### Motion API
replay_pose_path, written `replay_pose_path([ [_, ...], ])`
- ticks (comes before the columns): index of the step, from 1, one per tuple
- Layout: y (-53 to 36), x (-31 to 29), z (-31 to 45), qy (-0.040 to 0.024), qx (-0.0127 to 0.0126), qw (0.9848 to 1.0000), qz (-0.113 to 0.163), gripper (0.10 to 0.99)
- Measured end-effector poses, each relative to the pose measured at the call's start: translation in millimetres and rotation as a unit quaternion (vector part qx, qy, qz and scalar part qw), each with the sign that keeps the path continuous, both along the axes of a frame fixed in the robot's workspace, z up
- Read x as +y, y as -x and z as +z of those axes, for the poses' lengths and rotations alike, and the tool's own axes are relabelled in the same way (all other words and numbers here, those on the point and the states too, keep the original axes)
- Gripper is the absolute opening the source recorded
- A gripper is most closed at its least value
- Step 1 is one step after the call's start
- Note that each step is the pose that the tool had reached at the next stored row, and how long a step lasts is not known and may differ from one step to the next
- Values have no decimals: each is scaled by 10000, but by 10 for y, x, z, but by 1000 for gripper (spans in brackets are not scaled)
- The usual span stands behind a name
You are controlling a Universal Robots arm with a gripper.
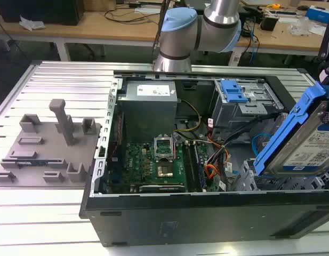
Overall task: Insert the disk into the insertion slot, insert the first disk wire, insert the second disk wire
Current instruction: 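Insert the disk into the insertion slot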
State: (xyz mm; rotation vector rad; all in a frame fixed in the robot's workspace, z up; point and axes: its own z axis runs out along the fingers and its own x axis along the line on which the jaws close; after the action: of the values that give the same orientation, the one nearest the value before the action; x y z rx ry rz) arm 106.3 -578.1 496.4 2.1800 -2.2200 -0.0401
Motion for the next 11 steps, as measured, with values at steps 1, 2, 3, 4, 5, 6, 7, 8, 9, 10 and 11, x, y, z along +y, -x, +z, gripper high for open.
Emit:
replay_pose_path([
  [1,0,0,0,0,0,10000,0,365],
  [2,0,0,0,0,0,10000,0,365],
  [3,0,0,0,0,0,10000,0,365],
  [4,0,0,0,0,0,10000,0,365],
  [5,0,0,0,0,0,10000,0,365],
  [6,0,0,0,0,0,10000,0,365],
  [7,0,0,0,0,0,10000,0,365],
  [8,0,0,0,0,0,10000,0,365],
  [9,0,0,0,0,0,10000,0,365],
  [10,0,0,0,0,0,10000,0,365],
  [11,0,0,1,-8,0,10000,0,365],
])
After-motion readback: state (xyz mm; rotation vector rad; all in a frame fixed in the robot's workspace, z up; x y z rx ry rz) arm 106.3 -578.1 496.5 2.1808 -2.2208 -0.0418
